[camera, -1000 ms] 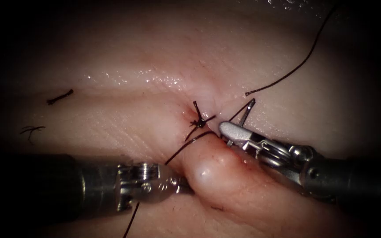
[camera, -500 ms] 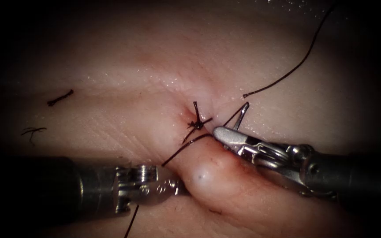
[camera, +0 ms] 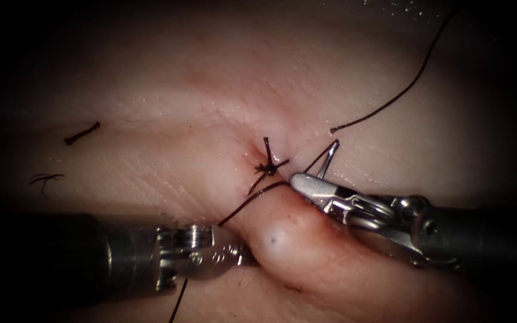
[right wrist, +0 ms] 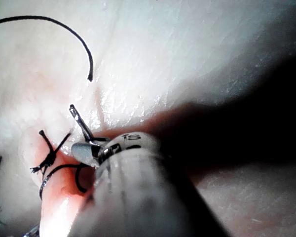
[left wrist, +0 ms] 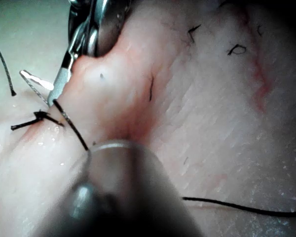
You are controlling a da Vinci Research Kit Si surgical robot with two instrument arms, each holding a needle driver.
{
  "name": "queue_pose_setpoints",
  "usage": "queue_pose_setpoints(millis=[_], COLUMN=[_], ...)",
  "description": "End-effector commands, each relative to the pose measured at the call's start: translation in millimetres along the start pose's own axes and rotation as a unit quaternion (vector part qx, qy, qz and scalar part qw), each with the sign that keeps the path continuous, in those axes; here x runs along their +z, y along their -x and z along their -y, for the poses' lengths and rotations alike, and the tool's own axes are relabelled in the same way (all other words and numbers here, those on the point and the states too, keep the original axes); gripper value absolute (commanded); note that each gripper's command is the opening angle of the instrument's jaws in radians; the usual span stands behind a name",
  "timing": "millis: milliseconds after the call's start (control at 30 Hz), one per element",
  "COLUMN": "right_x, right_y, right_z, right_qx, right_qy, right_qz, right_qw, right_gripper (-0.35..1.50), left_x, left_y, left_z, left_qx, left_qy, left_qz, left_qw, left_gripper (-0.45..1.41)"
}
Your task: Wound Closure
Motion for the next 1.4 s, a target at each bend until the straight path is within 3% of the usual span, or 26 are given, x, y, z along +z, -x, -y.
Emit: queue_pose_setpoints(millis=[33, 633, 1067, 1167, 1200, 1233, 1267, 1300, 1400], right_x=[0.3, 1.1, 1.2, 1.6, 1.9, 2.2, 2.4, 2.6, 2.5], right_y=[0.2, 2.9, 3.1, 2.8, 2.5, 2.1, 1.7, 1.3, 0.0], right_z=[-0.7, 2.2, 2.5, 2.5, 2.5, 2.7, 2.8, 3.0, 3.1], right_qx=[-0.002, 0.005, 0.003, -0.031, -0.04, -0.054, -0.074, -0.094, -0.123], right_qy=[0.012, -0.007, -0.013, -0.047, -0.063, -0.075, -0.08, -0.082, -0.086], right_qz=[0.006, 0.011, 0.012, 0.007, 0.002, -0.009, -0.02, -0.031, -0.048], right_qw=[1.0, 1.0, 1.0, 0.998, 0.997, 0.996, 0.994, 0.992, 0.987], right_gripper=[-0.35, -0.35, -0.35, -0.35, -0.08, 0.61, 1.11, 1.26, 1.36], left_x=[0.7, 0.9, 0.8, 0.7, 0.6, 0.3, 0.0, -0.3, -1.9], left_y=[-0.1, 0.1, 0.1, 0.0, 0.0, -0.1, -0.1, -0.2, -0.6], left_z=[-0.1, 0.1, 0.1, 0.0, 0.0, -0.1, -0.1, -0.1, 0.0], left_qx=[-0.001, 0.0, 0.0, -0.001, -0.001, -0.002, -0.002, -0.004, 0.005], left_qy=[0.001, 0.0, 0.0, 0.001, 0.001, 0.002, 0.002, 0.002, -0.001], left_qz=[0.0, 0.0, 0.0, 0.0, 0.0, -0.002, -0.005, -0.009, -0.029], left_qw=[1.0, 1.0, 1.0, 1.0, 1.0, 1.0, 1.0, 1.0, 1.0], left_gripper=[0.04, 0.04, 0.02, 0.02, 0.02, 0.02, 0.02, 0.02, 0.02])
